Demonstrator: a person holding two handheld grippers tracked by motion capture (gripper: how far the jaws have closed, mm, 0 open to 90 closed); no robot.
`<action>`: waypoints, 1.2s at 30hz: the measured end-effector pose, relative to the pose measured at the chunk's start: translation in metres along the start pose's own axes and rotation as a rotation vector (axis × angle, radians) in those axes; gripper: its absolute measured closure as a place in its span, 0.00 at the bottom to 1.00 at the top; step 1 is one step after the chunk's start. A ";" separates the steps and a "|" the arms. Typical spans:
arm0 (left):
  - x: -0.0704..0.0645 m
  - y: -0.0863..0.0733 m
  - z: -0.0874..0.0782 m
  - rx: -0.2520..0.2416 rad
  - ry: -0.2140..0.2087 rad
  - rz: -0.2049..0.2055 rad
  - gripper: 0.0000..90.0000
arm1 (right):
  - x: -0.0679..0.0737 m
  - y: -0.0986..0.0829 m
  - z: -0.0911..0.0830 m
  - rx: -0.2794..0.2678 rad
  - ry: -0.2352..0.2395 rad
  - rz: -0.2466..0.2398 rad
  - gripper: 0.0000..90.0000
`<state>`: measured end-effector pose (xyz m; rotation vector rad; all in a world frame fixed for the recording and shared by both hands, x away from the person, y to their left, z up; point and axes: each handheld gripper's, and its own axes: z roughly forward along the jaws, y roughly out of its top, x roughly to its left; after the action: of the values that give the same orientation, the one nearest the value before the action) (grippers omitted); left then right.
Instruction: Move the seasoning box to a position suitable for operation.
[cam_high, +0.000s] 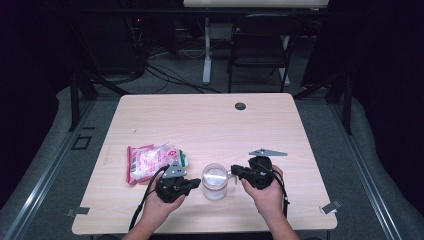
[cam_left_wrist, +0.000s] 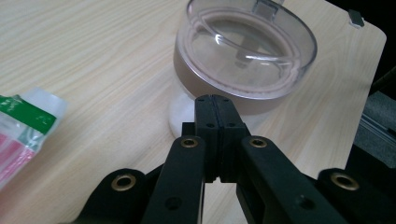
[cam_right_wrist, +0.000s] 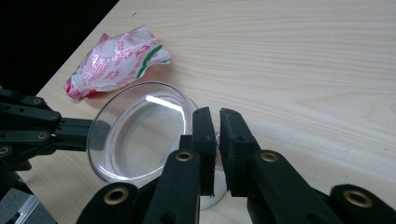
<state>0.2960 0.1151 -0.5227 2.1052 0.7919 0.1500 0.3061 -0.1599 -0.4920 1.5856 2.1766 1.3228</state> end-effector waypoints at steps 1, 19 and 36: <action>-0.001 0.000 0.001 0.000 0.000 0.002 1.00 | 0.000 0.000 0.000 0.000 0.001 -0.001 0.94; -0.001 0.011 -0.011 -0.073 -0.051 -0.011 1.00 | -0.001 -0.002 -0.001 -0.002 -0.001 0.011 0.95; -0.005 0.034 -0.012 -0.098 -0.059 0.017 0.97 | 0.034 -0.011 -0.028 0.000 0.046 -0.227 0.59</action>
<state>0.3033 0.1059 -0.4883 2.0153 0.7169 0.1324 0.2677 -0.1482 -0.4712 1.2734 2.3012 1.3013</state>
